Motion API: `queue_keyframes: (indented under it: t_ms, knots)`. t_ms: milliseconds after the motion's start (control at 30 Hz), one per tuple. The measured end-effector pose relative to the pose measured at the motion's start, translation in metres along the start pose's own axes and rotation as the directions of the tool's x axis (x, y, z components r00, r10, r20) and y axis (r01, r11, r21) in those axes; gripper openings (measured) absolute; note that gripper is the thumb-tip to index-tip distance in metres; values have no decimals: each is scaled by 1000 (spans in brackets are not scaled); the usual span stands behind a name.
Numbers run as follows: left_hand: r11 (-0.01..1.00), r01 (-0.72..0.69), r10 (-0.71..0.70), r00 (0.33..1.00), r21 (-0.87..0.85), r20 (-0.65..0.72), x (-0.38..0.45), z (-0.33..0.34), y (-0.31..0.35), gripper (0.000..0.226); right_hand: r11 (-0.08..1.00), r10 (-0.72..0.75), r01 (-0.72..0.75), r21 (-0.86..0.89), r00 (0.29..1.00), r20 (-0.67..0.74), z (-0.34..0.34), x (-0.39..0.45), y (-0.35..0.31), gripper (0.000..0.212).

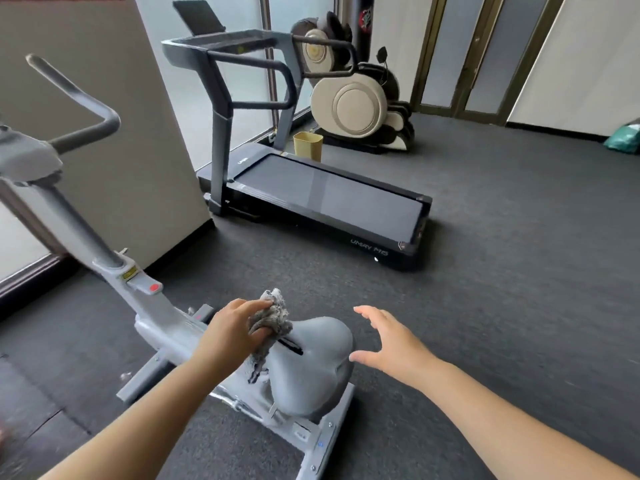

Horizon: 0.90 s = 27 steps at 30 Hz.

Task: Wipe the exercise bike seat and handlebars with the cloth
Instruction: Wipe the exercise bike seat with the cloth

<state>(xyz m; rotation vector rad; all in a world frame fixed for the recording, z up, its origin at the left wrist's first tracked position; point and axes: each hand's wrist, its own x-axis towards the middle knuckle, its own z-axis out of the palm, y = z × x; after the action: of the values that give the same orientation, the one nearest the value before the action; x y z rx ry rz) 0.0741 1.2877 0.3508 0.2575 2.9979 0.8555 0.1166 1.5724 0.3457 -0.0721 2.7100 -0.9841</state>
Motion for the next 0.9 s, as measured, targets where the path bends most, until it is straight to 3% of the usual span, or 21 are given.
queue_keyframes:
  t_ms: [267,433,567,733,900]
  knots:
    - [996,91,-90,986,0,-138,3,44,36,40,985,-131,158,-75,949,286,-1,79,33,94]
    - [955,274,-267,961,116,-70,-3,98,60,49,956,-234,287,-56,865,444,-6,110,52,94]
    - [915,388,-336,883,108,-326,-13,119,73,42,936,-284,350,-31,804,522,-3,123,66,99]
    - [909,387,-370,920,158,-127,-4,144,83,59,920,-318,391,-4,756,572,8,128,69,101]
    - [897,397,-379,917,197,-122,-2,159,82,49,919,-342,392,41,740,580,19,137,65,105]
